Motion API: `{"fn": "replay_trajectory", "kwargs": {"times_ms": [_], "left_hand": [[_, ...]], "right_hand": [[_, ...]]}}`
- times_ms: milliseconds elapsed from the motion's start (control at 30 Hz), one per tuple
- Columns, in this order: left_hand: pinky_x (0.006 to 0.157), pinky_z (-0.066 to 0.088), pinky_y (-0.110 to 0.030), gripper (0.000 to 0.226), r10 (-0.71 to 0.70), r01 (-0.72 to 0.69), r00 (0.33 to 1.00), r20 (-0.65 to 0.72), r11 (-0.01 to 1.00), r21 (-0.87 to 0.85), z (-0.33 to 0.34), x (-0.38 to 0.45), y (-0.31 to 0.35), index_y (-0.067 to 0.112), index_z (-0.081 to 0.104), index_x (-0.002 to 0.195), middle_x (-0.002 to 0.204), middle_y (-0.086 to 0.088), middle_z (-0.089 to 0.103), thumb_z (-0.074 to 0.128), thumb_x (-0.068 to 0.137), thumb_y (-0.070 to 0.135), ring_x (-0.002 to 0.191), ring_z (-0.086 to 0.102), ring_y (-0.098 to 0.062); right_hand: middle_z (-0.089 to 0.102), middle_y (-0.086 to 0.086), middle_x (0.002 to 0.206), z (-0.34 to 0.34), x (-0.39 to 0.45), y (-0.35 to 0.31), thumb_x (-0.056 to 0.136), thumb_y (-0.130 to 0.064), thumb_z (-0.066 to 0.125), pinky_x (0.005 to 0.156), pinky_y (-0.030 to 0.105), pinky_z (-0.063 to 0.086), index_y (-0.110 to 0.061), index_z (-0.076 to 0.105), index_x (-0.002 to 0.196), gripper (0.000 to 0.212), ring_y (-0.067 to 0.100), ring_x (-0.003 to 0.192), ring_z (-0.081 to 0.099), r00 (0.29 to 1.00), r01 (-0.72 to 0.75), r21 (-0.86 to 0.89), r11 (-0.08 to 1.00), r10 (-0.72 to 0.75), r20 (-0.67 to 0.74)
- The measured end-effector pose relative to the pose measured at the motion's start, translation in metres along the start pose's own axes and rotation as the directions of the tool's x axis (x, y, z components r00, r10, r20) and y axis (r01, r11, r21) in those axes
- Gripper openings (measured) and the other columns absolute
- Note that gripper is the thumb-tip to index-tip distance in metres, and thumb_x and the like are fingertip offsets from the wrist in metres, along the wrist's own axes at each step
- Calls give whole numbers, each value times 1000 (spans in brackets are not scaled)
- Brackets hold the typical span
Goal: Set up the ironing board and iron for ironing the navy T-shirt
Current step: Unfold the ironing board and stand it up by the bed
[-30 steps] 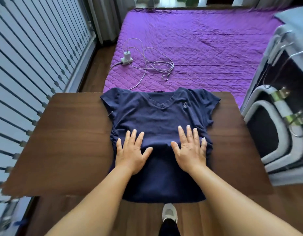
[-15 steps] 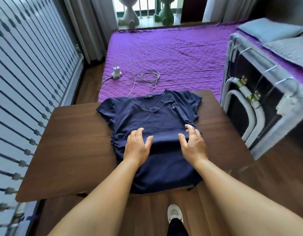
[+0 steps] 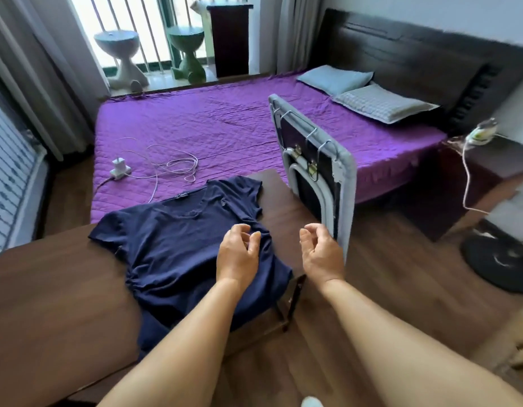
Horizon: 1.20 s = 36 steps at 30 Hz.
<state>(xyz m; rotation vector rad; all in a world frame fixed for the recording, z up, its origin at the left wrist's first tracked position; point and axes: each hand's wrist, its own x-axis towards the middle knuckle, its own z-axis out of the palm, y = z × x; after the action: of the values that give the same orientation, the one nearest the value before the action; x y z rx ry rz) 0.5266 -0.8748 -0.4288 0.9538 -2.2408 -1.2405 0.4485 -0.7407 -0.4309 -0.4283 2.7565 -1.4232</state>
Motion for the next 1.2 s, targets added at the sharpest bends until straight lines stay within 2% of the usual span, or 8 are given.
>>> {"fn": "replay_trajectory", "kwargs": {"times_ms": [133,233,433,500,600,833,1000,1200], "left_hand": [[78,39,-23,29,25,-23,997,79,999,-33,41,-11,30,11,58,114,95,0,60,55,92,29,85,55,-14],[84,48,-30,29,49,-44,990,129,998,-41,77,-24,54,12,57,115,95,2,57,54,93,31,89,57,-17],[86,50,-32,18,73,-56,978,194,994,-89,159,-44,106,19,59,102,99,-1,62,52,92,32,89,59,-16],[88,47,-29,22,75,-60,978,196,995,-82,189,-49,128,18,59,107,100,1,61,51,92,33,92,57,-16],[88,44,-29,25,60,-51,985,160,997,-63,230,-52,157,14,60,109,102,-3,65,50,94,32,97,59,-19],[82,40,-26,25,-15,23,996,92,995,-93,314,-46,210,14,59,108,103,-3,64,47,95,33,95,57,-18],[85,47,-31,24,-9,13,999,47,996,-92,344,-8,234,15,59,107,100,0,62,47,95,32,90,56,-17],[79,37,-25,25,-25,22,999,-29,994,-111,377,70,250,13,60,107,98,0,60,46,96,31,88,53,-15]], "right_hand": [[71,6,97,-38,5,28,95,-34,49,78,31,45,-14,60,109,27,28,93,64,996,-72,-17,997,71,-57],[70,3,94,-69,10,50,95,-34,47,77,32,46,-14,60,107,26,27,90,64,989,-103,-5,995,102,-104],[71,5,94,-138,36,106,95,-32,47,76,31,45,-13,61,103,25,27,88,63,961,-181,55,982,188,-203],[70,6,92,-166,50,130,95,-32,47,78,34,48,-12,62,101,25,28,87,64,951,-195,73,978,207,-229],[70,4,90,-204,70,163,94,-35,46,78,39,52,-14,60,98,25,27,84,65,946,-207,81,975,221,-238],[71,4,90,-267,128,211,95,-36,46,75,32,48,-14,60,97,26,25,84,64,953,-216,68,974,226,-201],[70,1,91,-271,184,225,95,-43,43,75,30,47,-19,59,96,29,24,85,65,965,-221,74,973,229,-128],[71,3,93,-256,279,221,95,-44,43,80,34,50,-16,60,101,33,26,88,65,983,-160,54,986,164,-78]]}}
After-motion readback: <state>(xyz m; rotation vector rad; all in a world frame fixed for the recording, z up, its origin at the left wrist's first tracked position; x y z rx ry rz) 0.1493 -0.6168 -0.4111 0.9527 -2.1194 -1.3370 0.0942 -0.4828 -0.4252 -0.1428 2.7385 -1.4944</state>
